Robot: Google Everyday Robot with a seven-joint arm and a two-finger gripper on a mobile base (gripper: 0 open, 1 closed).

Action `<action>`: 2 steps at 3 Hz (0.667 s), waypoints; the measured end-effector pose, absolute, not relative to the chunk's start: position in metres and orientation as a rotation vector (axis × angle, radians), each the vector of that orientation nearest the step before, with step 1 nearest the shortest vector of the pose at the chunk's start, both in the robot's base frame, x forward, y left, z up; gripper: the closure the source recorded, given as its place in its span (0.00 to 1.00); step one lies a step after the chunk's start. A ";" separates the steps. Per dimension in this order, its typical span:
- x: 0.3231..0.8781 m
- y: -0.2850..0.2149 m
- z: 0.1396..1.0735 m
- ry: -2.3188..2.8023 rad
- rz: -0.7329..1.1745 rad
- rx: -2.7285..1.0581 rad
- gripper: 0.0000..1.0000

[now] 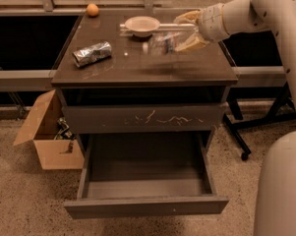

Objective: Pick water bottle from middle drawer and place on counter

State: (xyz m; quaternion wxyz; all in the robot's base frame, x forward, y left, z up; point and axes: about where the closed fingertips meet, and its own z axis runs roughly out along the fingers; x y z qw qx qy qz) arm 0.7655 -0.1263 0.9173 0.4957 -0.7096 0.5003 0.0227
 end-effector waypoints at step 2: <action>0.772 -0.126 0.912 1.229 0.071 -1.726 0.00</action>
Offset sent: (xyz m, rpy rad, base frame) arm 0.0104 -0.0104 -0.0010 -0.0072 0.0250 -0.0132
